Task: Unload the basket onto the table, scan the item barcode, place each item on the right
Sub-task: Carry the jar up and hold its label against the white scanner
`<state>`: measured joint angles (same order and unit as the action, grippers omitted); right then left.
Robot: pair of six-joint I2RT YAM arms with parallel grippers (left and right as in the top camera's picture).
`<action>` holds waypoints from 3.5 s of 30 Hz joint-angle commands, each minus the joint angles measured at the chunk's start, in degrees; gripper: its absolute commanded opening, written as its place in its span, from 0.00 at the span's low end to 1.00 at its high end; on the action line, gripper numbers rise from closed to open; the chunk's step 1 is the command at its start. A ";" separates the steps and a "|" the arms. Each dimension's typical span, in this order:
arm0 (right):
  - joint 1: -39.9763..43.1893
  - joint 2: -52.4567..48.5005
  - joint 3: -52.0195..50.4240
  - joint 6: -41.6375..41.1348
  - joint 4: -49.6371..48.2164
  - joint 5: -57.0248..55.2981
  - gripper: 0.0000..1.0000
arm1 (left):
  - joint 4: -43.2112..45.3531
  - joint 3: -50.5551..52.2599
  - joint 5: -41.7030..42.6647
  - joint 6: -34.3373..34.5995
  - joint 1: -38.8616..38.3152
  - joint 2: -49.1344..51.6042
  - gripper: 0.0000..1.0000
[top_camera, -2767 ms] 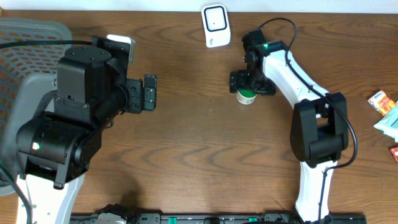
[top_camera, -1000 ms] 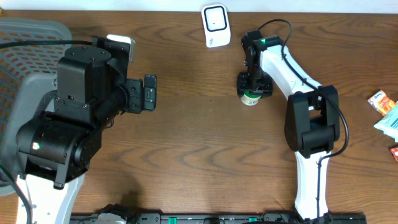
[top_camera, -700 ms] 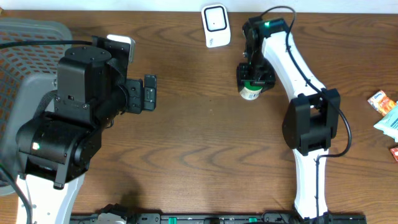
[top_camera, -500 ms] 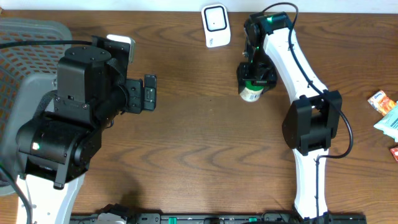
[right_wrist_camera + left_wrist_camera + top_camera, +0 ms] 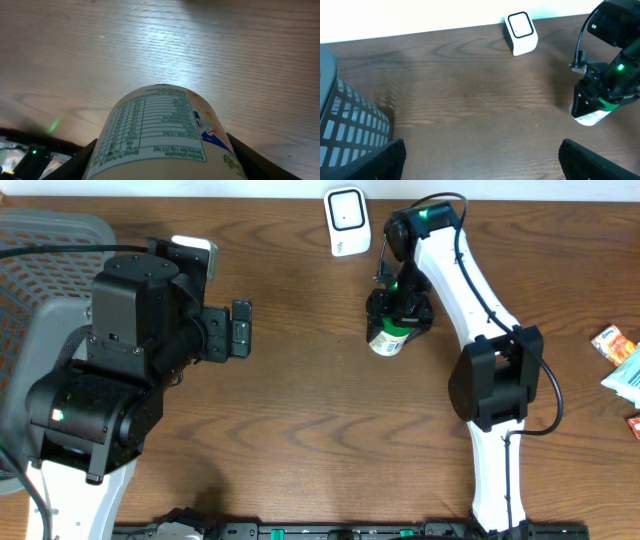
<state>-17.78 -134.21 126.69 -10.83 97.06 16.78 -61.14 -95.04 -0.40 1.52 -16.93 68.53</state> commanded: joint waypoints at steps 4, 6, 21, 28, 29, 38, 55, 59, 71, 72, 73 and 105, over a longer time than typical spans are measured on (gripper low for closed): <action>-1.20 0.81 0.92 1.05 0.28 6.23 0.62 | 0.02 0.22 -0.72 0.28 0.26 -0.04 0.98; -1.33 0.81 0.92 1.09 0.28 7.28 0.62 | 0.02 0.22 -0.72 0.28 0.26 -0.04 0.98; -1.92 0.81 1.22 0.66 -2.40 10.95 0.55 | 0.02 0.22 -0.72 0.28 0.26 -0.04 0.98; -1.73 0.81 9.97 0.66 -11.56 8.09 0.52 | 0.02 0.22 -0.72 0.28 0.26 -0.04 0.98; -1.97 0.81 11.65 0.66 -13.25 6.23 0.50 | 0.02 0.22 -0.72 0.28 0.26 -0.04 0.98; -6.10 0.81 14.56 0.72 -29.51 -14.01 0.60 | 0.02 0.22 -0.72 0.28 0.26 -0.04 0.98; -7.65 0.74 0.96 6.95 -65.46 -26.03 0.54 | 0.02 0.22 -0.72 0.28 0.26 -0.04 0.98; -7.67 0.74 -3.78 9.25 -75.93 -29.16 0.56 | 0.02 0.22 -0.72 0.28 0.26 -0.04 0.98; -6.01 -2.29 -8.15 12.28 -92.59 -30.45 0.65 | 0.02 0.22 -0.72 0.28 0.26 -0.04 0.98; -5.97 -2.95 -8.15 12.90 -93.72 -30.47 0.65 | 0.02 0.22 -0.72 0.28 0.26 -0.04 0.98; -5.88 -3.41 -8.15 13.49 -94.77 -30.45 0.65 | 0.02 0.22 -0.72 0.28 0.26 -0.04 0.98; -5.88 -1.09 -8.26 10.16 -84.78 -31.01 0.65 | 0.02 0.22 -0.72 0.28 0.26 -0.04 0.98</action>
<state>-23.53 -140.16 117.99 2.46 9.15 -13.56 -61.12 -95.04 -0.40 1.52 -16.93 68.53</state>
